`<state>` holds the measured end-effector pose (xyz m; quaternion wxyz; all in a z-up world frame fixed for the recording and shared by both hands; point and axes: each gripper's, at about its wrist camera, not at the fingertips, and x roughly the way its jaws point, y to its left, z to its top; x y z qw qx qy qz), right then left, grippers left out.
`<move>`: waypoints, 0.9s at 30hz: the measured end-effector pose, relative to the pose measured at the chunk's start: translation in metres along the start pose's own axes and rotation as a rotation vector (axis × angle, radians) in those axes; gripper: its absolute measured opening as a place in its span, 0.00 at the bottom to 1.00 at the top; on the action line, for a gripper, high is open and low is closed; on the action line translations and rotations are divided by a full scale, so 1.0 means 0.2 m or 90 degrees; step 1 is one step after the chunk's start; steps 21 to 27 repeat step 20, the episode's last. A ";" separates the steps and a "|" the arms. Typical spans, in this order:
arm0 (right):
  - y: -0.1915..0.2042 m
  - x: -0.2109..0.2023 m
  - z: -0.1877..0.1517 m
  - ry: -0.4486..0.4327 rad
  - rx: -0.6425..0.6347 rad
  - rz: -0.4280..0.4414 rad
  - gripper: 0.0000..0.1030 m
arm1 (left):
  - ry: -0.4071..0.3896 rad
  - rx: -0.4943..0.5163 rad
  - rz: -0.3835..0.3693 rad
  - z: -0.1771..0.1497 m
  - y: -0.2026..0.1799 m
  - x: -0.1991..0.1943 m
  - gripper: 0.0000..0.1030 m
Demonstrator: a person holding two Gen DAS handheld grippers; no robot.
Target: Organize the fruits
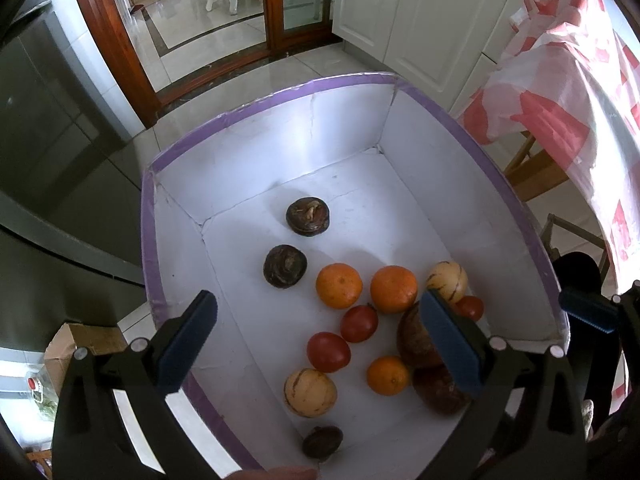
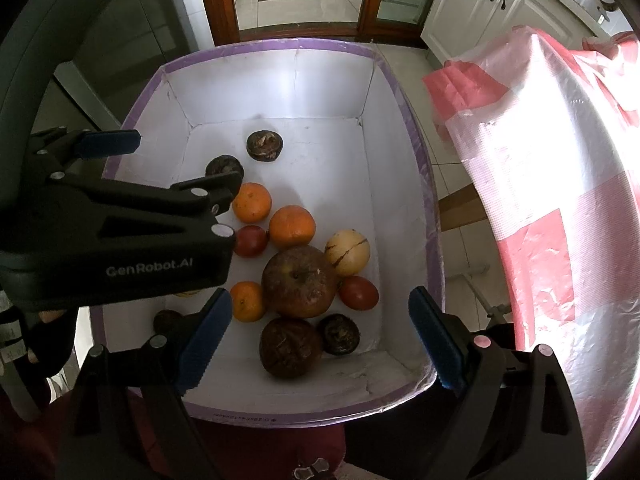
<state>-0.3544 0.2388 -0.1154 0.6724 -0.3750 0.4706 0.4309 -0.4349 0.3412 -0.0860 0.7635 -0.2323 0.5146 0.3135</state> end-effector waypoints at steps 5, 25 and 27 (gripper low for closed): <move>0.00 0.00 0.00 0.001 0.000 0.001 0.84 | 0.001 0.000 -0.001 0.00 0.00 0.00 0.99; 0.00 -0.03 -0.02 -0.016 -0.004 0.007 0.84 | -0.013 0.004 0.024 0.02 -0.01 -0.06 0.99; 0.00 -0.03 -0.02 -0.016 -0.004 0.007 0.84 | -0.013 0.004 0.024 0.02 -0.01 -0.06 0.99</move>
